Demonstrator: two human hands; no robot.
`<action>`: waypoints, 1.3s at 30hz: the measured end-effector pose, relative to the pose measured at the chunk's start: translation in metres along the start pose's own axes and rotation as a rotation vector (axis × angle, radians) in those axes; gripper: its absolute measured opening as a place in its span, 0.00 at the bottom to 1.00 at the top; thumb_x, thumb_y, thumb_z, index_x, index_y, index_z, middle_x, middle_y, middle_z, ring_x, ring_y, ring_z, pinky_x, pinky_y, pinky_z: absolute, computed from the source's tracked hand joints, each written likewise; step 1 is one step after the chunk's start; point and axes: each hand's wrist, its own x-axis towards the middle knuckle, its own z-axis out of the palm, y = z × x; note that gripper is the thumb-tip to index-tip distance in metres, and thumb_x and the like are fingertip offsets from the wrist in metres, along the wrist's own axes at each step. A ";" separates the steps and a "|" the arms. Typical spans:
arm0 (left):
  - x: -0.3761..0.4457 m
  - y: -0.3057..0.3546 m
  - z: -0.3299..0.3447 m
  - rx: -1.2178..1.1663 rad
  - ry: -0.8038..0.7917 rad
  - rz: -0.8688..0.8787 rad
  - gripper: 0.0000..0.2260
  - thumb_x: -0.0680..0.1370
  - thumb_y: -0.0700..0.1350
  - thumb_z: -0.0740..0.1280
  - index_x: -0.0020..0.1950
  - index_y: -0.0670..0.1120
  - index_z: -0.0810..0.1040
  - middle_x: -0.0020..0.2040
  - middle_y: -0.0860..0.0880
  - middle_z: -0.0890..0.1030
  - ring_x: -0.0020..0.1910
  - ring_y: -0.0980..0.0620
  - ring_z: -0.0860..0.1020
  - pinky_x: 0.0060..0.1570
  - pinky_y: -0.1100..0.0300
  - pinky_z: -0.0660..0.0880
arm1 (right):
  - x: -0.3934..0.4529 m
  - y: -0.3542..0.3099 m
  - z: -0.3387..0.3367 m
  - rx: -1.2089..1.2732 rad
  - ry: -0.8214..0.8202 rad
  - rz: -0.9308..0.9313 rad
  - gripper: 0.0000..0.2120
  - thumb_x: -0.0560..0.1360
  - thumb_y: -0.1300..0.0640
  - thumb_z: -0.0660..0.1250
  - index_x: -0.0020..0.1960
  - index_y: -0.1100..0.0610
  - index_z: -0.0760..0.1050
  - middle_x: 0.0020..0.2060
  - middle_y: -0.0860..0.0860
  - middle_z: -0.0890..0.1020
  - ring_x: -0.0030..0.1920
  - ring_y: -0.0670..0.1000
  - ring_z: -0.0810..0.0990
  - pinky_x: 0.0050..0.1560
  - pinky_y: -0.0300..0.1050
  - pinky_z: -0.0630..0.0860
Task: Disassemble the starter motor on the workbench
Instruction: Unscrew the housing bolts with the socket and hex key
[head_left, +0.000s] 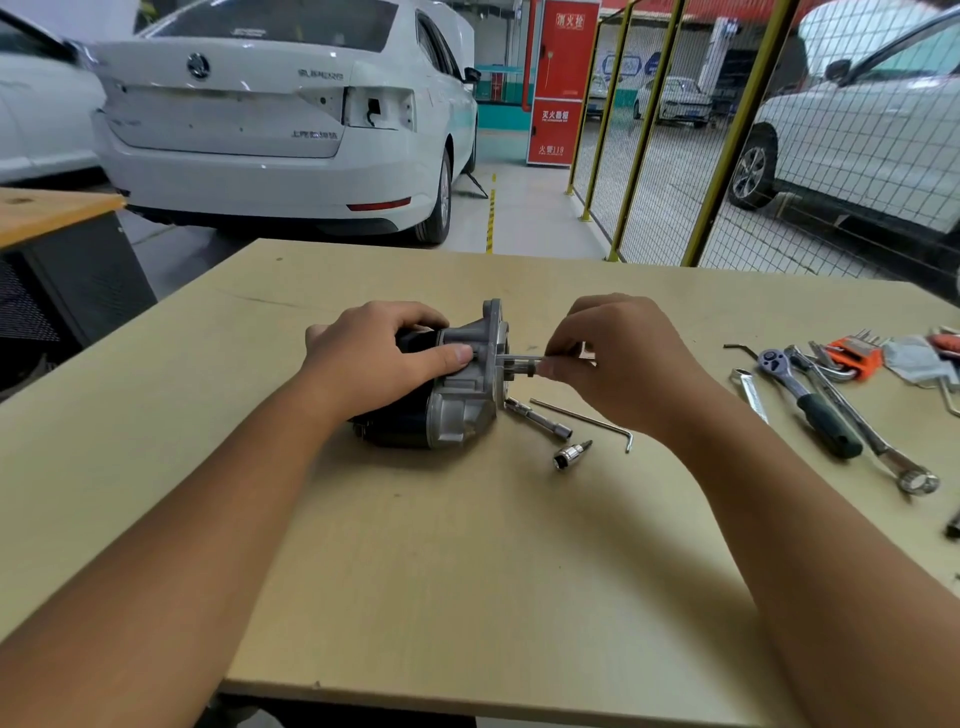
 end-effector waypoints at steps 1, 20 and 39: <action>0.000 0.000 0.000 0.003 -0.003 0.001 0.31 0.62 0.80 0.60 0.58 0.67 0.80 0.51 0.66 0.80 0.54 0.57 0.73 0.57 0.50 0.60 | 0.000 0.000 0.000 0.008 0.014 -0.004 0.04 0.72 0.51 0.76 0.42 0.51 0.84 0.39 0.44 0.79 0.41 0.50 0.77 0.45 0.55 0.77; -0.002 0.002 -0.001 -0.007 -0.006 -0.006 0.30 0.63 0.79 0.61 0.59 0.67 0.79 0.57 0.64 0.81 0.61 0.53 0.76 0.58 0.50 0.59 | 0.002 0.002 0.006 0.072 -0.008 -0.003 0.04 0.73 0.54 0.75 0.42 0.51 0.81 0.37 0.44 0.77 0.38 0.43 0.75 0.40 0.44 0.73; -0.001 0.002 0.000 -0.014 -0.001 0.000 0.30 0.63 0.80 0.60 0.57 0.67 0.80 0.54 0.63 0.82 0.59 0.53 0.77 0.59 0.49 0.63 | 0.001 -0.001 -0.001 -0.008 -0.048 -0.013 0.06 0.75 0.51 0.73 0.45 0.53 0.84 0.39 0.45 0.80 0.42 0.51 0.77 0.45 0.52 0.77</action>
